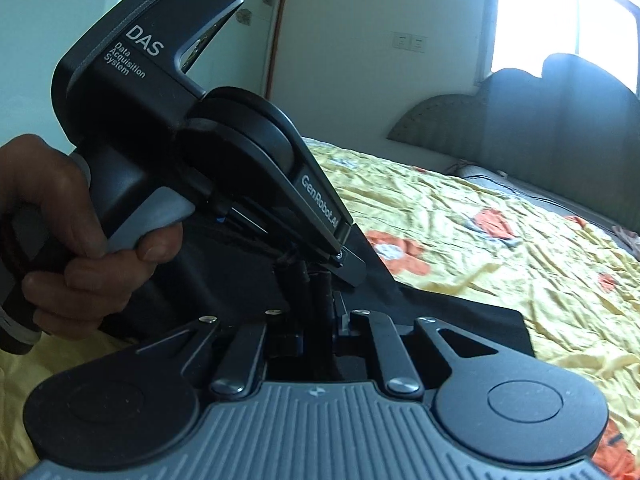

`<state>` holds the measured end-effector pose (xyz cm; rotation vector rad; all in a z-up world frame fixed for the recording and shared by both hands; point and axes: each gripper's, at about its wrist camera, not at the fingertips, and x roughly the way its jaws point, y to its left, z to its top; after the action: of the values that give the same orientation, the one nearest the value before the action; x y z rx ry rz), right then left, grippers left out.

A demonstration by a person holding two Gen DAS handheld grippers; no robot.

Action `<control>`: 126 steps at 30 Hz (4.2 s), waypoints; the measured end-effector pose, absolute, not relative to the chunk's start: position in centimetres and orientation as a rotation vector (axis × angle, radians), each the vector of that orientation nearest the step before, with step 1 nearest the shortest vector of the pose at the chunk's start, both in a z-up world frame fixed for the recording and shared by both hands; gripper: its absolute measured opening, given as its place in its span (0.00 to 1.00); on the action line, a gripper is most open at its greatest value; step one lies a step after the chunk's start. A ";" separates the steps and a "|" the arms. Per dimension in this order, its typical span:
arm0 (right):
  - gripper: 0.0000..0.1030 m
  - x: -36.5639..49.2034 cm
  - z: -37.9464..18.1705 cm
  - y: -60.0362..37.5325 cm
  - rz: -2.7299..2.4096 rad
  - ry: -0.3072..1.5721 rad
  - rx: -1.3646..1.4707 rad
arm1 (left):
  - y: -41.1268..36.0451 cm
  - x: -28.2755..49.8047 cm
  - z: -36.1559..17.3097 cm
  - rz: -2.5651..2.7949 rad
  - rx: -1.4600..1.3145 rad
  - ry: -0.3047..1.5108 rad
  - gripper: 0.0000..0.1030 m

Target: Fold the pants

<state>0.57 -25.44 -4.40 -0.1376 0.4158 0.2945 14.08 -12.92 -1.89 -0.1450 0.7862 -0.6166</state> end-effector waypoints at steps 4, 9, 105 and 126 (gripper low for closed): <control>0.11 1.7 -4.6 -24.9 0.333 0.412 -0.137 | -11.6 14.1 -1.9 -0.586 -0.149 0.783 0.05; 0.11 2.7 -4.7 -24.4 0.366 0.411 -0.143 | -10.2 14.3 -2.1 -0.559 -0.154 0.781 0.05; 0.31 11.4 -3.1 -27.4 0.426 0.559 -0.008 | 5.2 8.8 0.2 -0.099 -0.111 0.672 0.63; 0.31 6.7 -2.5 -3.2 0.850 0.304 -0.571 | 23.5 1.4 -0.8 0.052 -0.865 0.747 0.69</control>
<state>6.69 -3.23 -2.49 -0.5705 0.3037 0.8501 1.39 23.49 -0.79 -0.8646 0.7473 0.0520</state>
